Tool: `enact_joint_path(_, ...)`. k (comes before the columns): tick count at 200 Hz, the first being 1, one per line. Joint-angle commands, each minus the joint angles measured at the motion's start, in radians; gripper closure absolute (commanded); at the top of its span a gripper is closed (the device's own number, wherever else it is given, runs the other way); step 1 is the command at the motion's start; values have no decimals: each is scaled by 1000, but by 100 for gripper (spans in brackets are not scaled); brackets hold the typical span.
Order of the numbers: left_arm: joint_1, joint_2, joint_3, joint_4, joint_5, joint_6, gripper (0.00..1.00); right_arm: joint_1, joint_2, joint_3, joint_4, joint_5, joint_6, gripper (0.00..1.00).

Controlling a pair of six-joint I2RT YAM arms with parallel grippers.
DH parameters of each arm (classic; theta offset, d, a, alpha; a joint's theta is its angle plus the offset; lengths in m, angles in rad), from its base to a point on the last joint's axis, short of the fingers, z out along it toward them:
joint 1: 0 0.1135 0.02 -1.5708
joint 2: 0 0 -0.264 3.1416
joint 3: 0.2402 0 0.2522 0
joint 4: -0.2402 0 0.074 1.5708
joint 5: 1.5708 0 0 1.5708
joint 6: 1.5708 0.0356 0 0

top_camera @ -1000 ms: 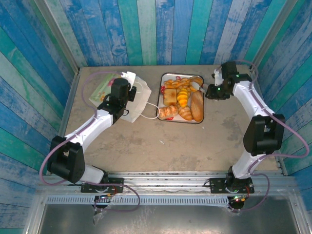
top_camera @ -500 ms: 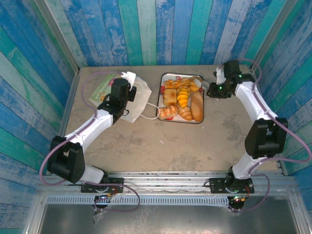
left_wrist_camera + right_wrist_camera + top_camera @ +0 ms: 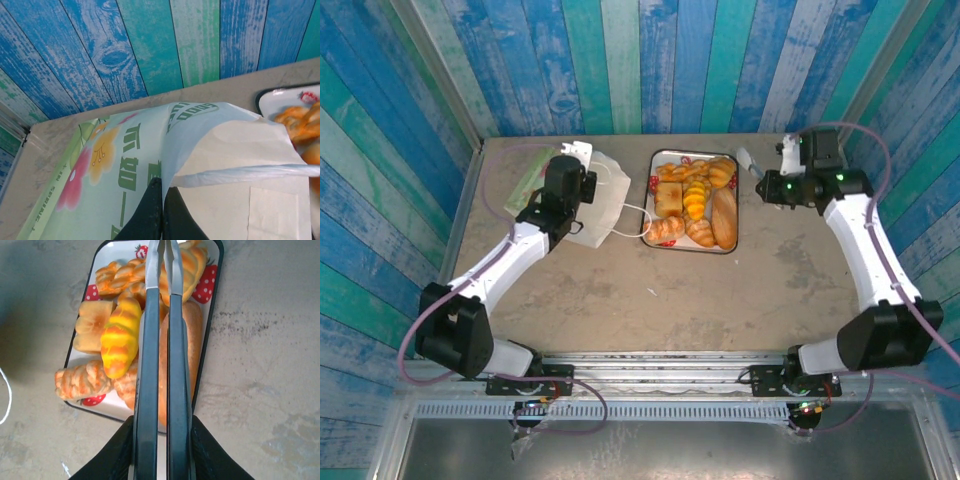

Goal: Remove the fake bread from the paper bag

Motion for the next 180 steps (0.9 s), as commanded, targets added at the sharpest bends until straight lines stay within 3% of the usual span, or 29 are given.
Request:
enact_joint_path(1, 27, -113, 64, -49, 45, -133, 100, -7, -91, -60, -50, 35, 46, 74)
enact_joint_path(59, 171, -190, 67, -43, 322, -392, 100, 17, -362, -283, -125, 108, 167, 75)
enact_joint_path(101, 258, -117, 44, 46, 546, -578, 100, 171, -518, -375, -243, 210, 293, 76)
enact_joint_path(148, 330, 8, 78, 75, 648, -743, 100, 309, -650, -428, -316, 281, 430, 77)
enact_joint_path(180, 370, 117, 105, 137, 780, -873, 100, 396, -687, -429, -336, 309, 508, 77)
